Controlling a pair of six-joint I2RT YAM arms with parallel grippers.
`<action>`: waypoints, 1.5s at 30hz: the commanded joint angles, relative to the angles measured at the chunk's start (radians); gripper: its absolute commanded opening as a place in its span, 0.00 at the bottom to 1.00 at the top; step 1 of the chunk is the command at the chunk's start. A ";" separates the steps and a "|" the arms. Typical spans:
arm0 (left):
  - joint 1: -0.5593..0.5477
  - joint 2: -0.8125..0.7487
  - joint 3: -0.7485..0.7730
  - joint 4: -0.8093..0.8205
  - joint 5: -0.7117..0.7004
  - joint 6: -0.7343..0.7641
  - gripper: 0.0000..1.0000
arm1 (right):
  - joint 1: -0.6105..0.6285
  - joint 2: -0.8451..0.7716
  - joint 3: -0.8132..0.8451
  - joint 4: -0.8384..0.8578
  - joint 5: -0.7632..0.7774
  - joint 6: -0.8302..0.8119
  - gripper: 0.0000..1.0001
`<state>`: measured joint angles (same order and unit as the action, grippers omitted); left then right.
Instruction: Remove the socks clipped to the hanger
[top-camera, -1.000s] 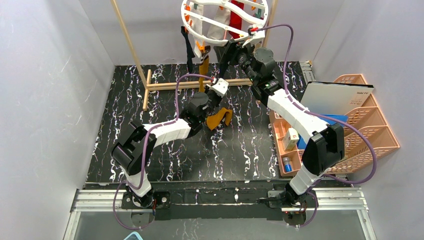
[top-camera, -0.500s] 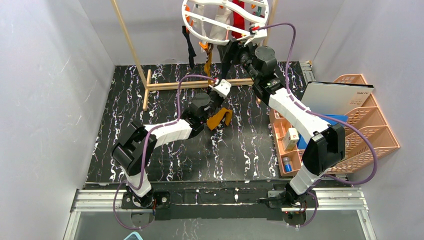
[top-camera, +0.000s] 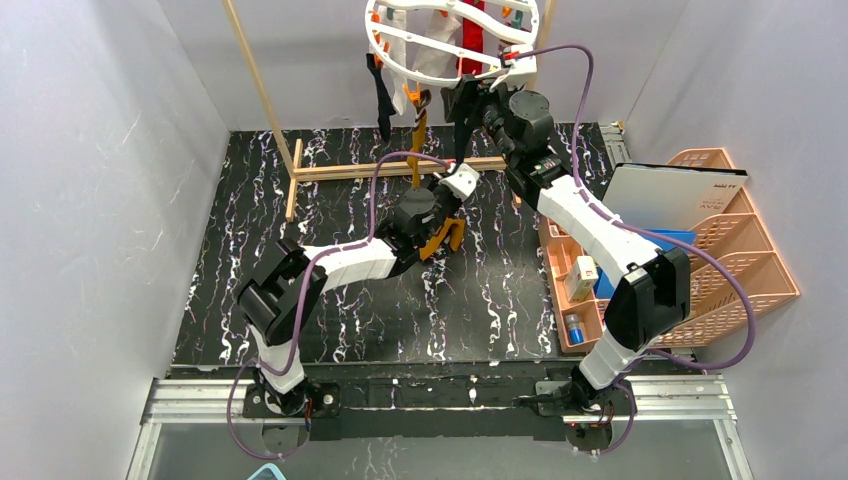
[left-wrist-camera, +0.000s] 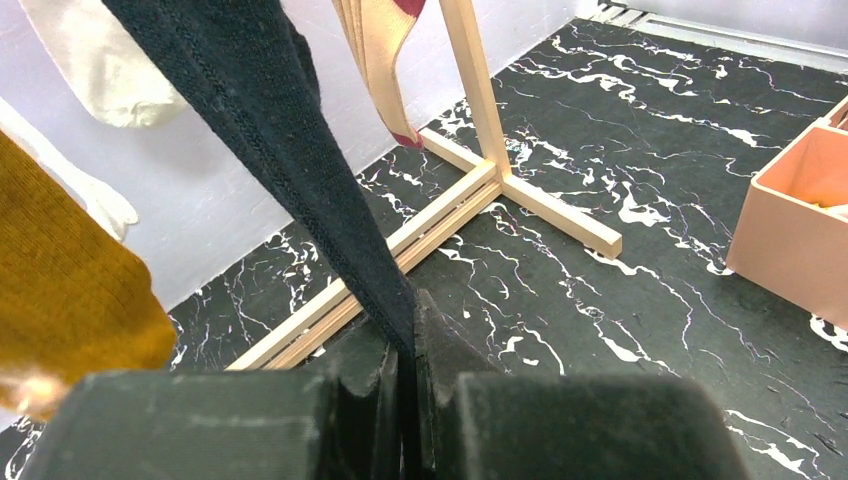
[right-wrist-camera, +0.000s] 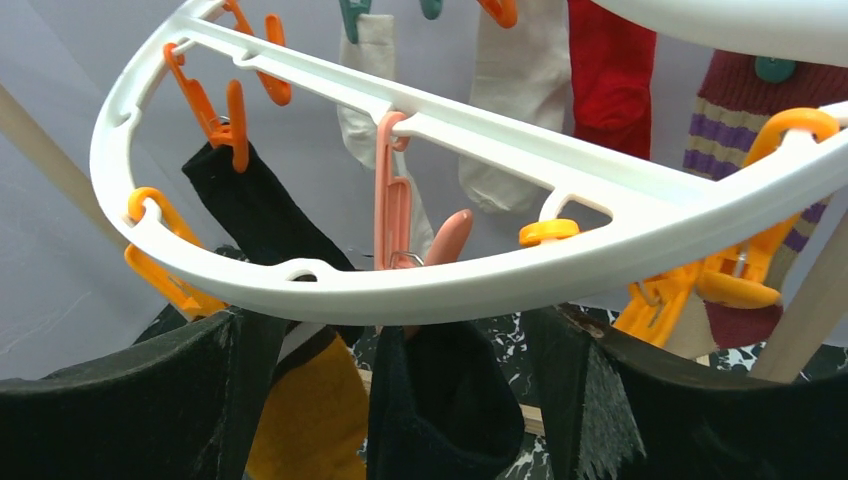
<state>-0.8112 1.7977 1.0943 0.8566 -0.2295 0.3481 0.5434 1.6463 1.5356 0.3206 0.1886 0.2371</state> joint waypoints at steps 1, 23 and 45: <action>-0.017 0.004 0.024 -0.012 -0.017 0.010 0.00 | -0.007 -0.018 0.051 0.033 0.088 -0.009 0.95; -0.040 0.030 0.040 -0.013 -0.022 0.012 0.00 | 0.006 -0.008 -0.031 0.200 0.301 0.007 0.90; -0.045 0.045 0.044 -0.014 -0.028 0.008 0.00 | 0.034 0.018 0.027 0.144 0.121 -0.074 0.93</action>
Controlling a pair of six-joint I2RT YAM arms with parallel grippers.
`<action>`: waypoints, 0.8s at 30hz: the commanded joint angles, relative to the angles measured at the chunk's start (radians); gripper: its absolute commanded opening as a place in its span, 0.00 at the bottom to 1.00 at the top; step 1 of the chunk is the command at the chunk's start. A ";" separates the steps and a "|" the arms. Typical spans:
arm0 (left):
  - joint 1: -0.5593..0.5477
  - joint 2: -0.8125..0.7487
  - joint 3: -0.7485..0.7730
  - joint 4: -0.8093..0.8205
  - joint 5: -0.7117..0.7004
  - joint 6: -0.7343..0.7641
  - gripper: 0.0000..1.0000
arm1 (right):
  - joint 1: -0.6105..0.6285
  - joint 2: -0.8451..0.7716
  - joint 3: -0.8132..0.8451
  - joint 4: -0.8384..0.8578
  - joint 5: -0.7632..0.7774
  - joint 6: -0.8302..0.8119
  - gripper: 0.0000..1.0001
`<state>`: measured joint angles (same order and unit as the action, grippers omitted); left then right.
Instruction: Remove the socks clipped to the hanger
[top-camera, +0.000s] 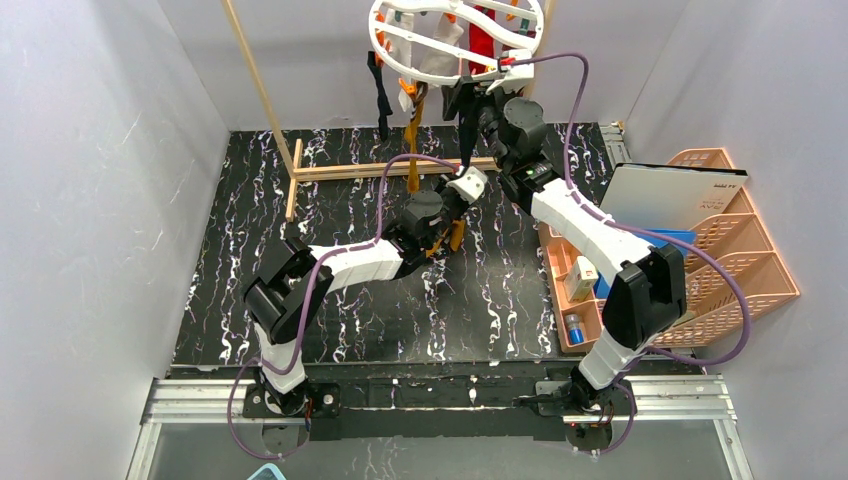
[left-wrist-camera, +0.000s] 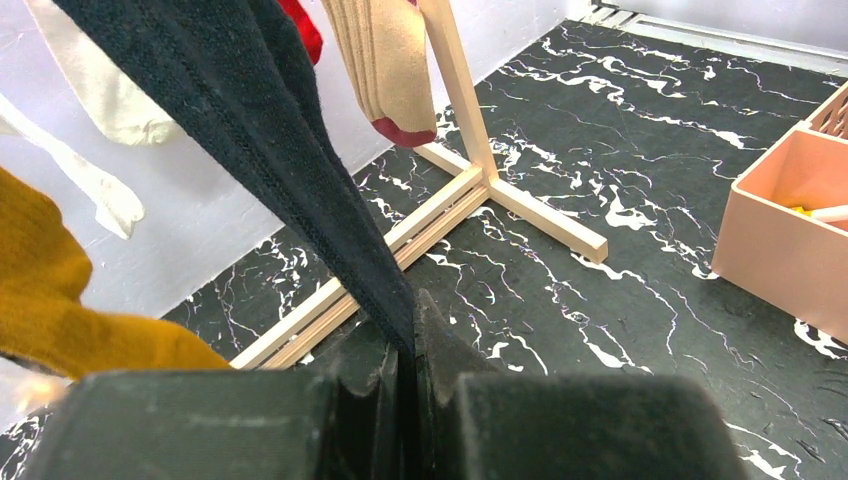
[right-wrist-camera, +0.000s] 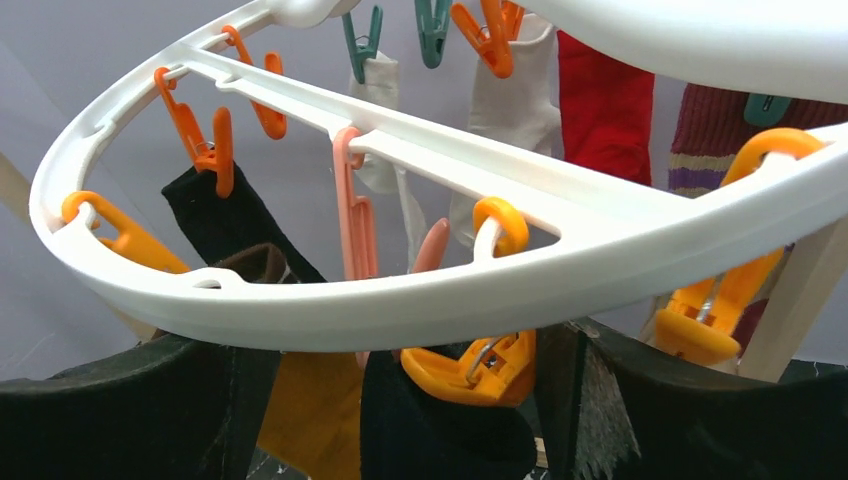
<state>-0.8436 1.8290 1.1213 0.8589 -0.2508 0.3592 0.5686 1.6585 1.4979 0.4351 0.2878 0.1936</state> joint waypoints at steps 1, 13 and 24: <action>-0.012 0.015 0.016 -0.017 -0.005 -0.004 0.00 | 0.011 0.011 0.069 0.031 0.039 -0.031 0.93; -0.018 0.013 0.010 -0.017 -0.004 -0.005 0.00 | 0.013 0.056 0.105 0.081 0.211 -0.026 0.91; -0.020 0.016 0.007 -0.017 -0.005 -0.005 0.00 | 0.014 0.041 0.056 0.189 0.228 -0.028 0.89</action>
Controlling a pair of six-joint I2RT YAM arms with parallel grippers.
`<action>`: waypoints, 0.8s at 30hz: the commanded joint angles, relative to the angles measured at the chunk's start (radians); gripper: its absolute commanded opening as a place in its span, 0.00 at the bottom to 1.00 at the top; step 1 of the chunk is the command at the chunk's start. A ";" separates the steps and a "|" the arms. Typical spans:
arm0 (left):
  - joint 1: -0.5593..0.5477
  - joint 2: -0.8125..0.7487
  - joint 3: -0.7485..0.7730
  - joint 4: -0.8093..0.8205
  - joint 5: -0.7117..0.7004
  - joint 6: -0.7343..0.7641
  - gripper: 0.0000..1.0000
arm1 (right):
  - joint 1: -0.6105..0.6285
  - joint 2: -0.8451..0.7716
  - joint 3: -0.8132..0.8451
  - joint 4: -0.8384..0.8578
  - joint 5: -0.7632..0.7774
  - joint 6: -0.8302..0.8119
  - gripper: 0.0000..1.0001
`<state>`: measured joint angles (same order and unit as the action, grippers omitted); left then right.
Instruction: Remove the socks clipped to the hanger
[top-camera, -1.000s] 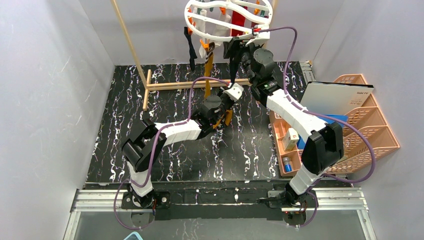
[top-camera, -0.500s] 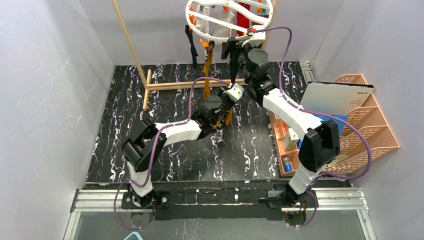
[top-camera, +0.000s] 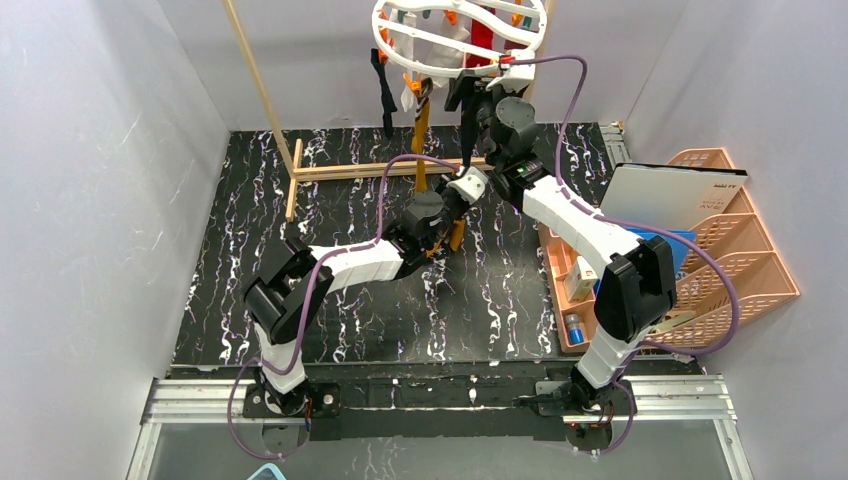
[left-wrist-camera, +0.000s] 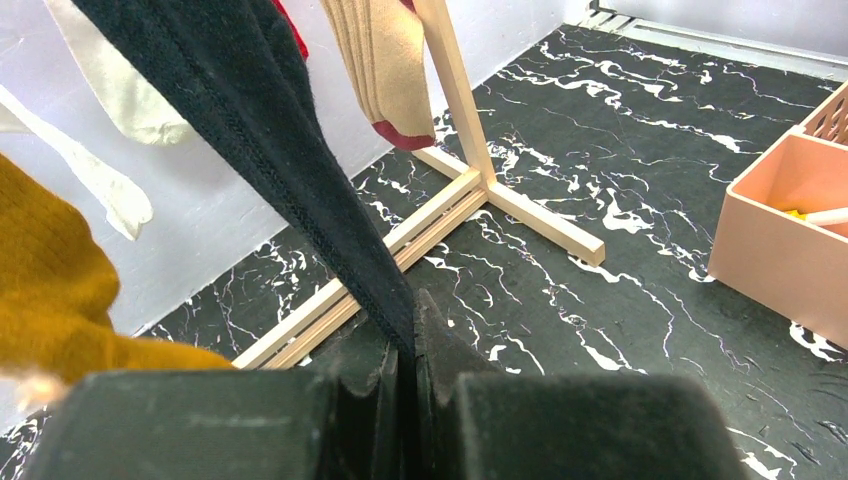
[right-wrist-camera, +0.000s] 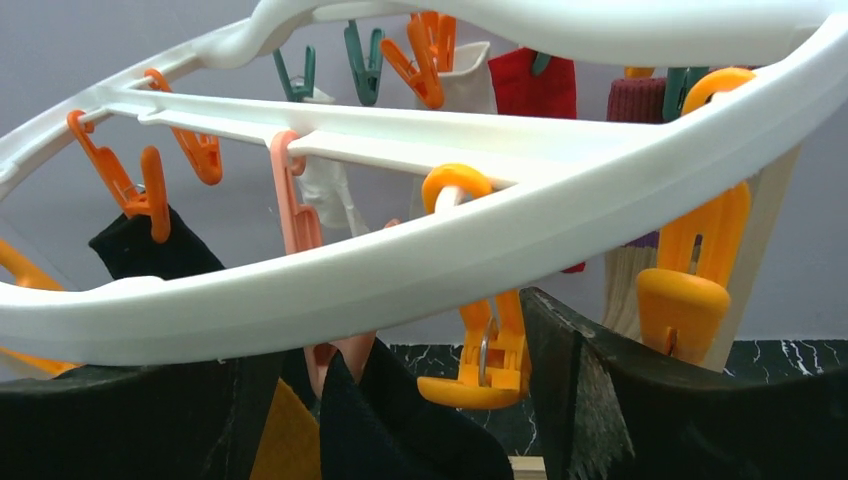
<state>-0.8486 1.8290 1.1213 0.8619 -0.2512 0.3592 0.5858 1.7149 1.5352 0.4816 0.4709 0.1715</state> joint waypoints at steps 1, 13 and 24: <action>-0.015 0.017 0.006 -0.020 -0.005 -0.005 0.00 | -0.004 -0.015 0.017 0.148 0.041 -0.006 0.89; -0.015 0.025 0.007 -0.020 -0.007 -0.004 0.00 | -0.003 -0.024 -0.003 0.190 0.030 -0.015 0.74; -0.015 0.032 0.005 -0.020 -0.008 -0.005 0.00 | -0.003 -0.028 -0.016 0.204 0.006 -0.031 0.28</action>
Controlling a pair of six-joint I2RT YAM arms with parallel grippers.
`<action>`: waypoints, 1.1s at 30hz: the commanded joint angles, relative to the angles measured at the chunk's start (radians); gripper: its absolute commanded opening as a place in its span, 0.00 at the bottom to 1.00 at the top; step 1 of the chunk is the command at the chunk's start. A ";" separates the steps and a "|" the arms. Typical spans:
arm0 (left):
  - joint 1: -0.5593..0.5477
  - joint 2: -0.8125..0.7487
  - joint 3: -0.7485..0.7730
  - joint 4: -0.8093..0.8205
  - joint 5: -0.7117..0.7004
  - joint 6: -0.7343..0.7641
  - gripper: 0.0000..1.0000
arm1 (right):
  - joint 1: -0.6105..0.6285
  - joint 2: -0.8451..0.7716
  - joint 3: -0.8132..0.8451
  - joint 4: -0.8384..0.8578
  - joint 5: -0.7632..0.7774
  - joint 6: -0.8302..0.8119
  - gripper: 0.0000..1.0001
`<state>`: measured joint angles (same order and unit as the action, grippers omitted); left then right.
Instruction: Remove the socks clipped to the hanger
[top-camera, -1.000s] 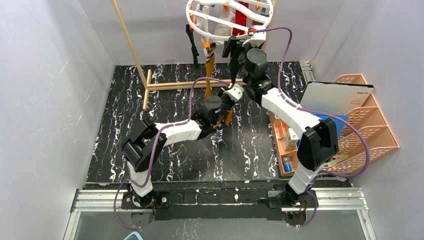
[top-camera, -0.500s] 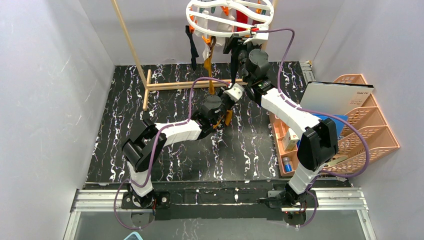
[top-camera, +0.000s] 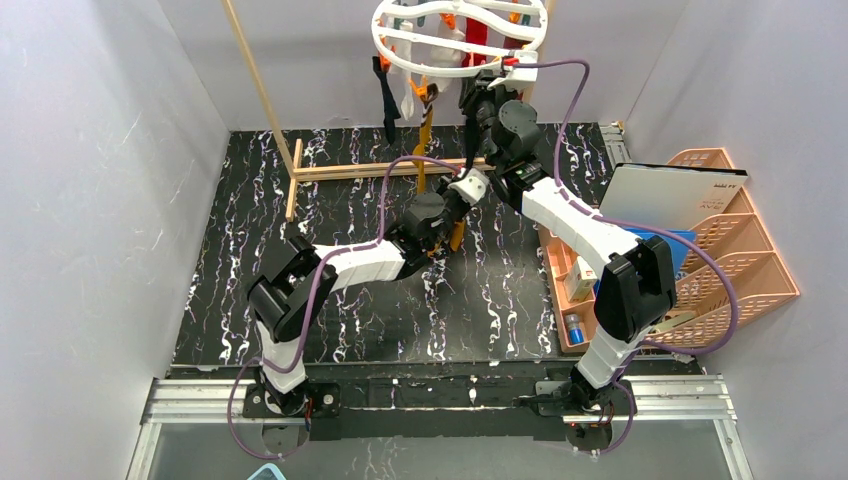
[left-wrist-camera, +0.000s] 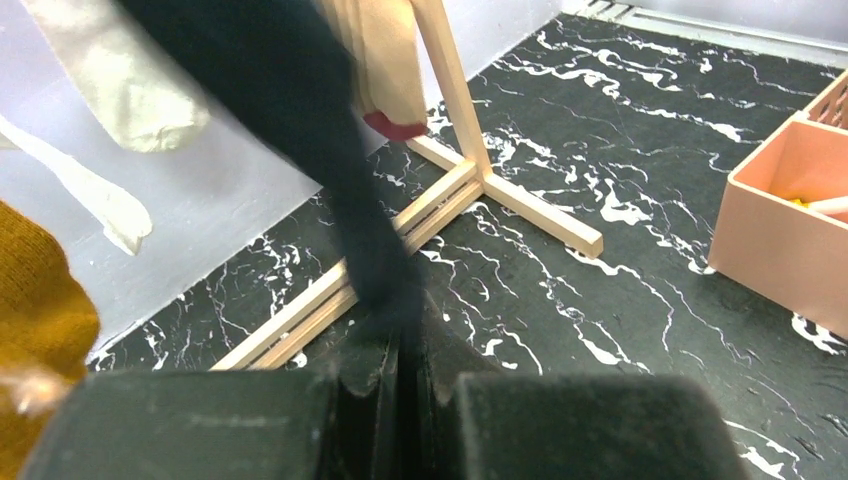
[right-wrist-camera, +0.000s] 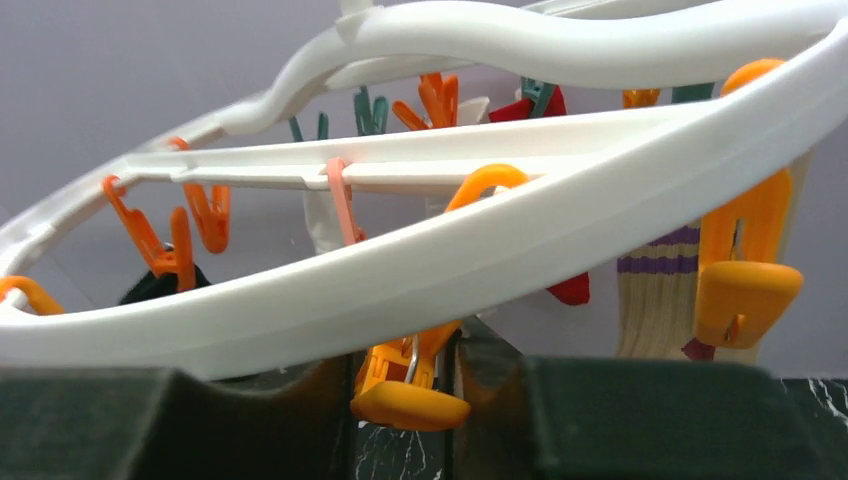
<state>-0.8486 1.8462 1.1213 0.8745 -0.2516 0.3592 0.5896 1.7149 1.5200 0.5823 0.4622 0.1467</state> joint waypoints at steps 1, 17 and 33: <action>-0.015 0.014 0.005 -0.032 -0.008 -0.005 0.00 | -0.007 -0.028 -0.001 0.103 0.018 -0.006 0.21; -0.015 -0.068 -0.075 -0.059 -0.048 -0.072 0.98 | -0.007 -0.024 0.004 0.091 0.023 -0.007 0.10; 0.022 -0.279 -0.278 0.238 -0.254 0.055 0.98 | -0.008 -0.032 0.010 0.067 -0.006 -0.027 0.81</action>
<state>-0.8555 1.6394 0.8856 0.9958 -0.4919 0.3668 0.5888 1.7142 1.5135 0.6224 0.4496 0.1379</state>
